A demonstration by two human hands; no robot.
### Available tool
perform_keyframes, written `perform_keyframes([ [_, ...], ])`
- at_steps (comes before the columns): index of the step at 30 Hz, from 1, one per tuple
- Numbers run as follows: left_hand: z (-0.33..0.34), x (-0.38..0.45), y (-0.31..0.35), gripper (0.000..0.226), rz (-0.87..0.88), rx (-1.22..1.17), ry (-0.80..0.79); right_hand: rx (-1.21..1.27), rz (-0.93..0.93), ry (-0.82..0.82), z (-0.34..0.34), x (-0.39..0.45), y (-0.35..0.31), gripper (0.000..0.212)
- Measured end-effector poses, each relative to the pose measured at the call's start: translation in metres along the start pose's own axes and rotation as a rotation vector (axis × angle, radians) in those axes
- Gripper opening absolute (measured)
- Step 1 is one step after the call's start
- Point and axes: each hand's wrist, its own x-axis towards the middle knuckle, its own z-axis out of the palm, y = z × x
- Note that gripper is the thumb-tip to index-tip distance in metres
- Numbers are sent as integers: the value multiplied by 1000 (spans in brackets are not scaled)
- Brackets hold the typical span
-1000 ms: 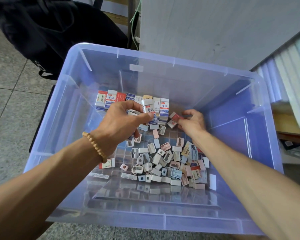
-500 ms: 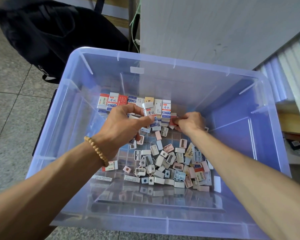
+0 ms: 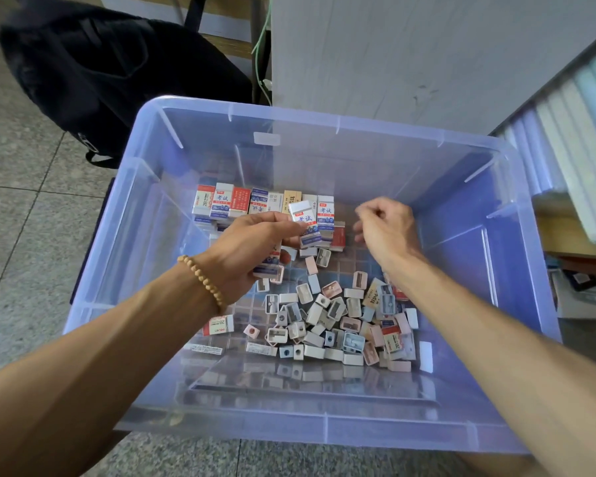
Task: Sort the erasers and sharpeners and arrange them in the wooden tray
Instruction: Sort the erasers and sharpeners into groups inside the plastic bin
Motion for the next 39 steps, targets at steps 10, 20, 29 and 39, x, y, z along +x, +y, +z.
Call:
perform_keyframes([
  [10, 5, 2, -8, 15, 33, 204, -109, -266, -373, -461, -24, -53, -24, 61],
  [20, -5, 6, -7, 20, 88, 381, 97, -605, -153, -340, -1, 5, 22, 61],
  [29, -8, 10, -9, 19, 10, 310, 64, -578, -274, -306, 10, 9, 22, 58],
  [39, -1, -5, 2, 14, 56, 230, -4, -1072, -108, -661, -27, -5, 31, 34],
])
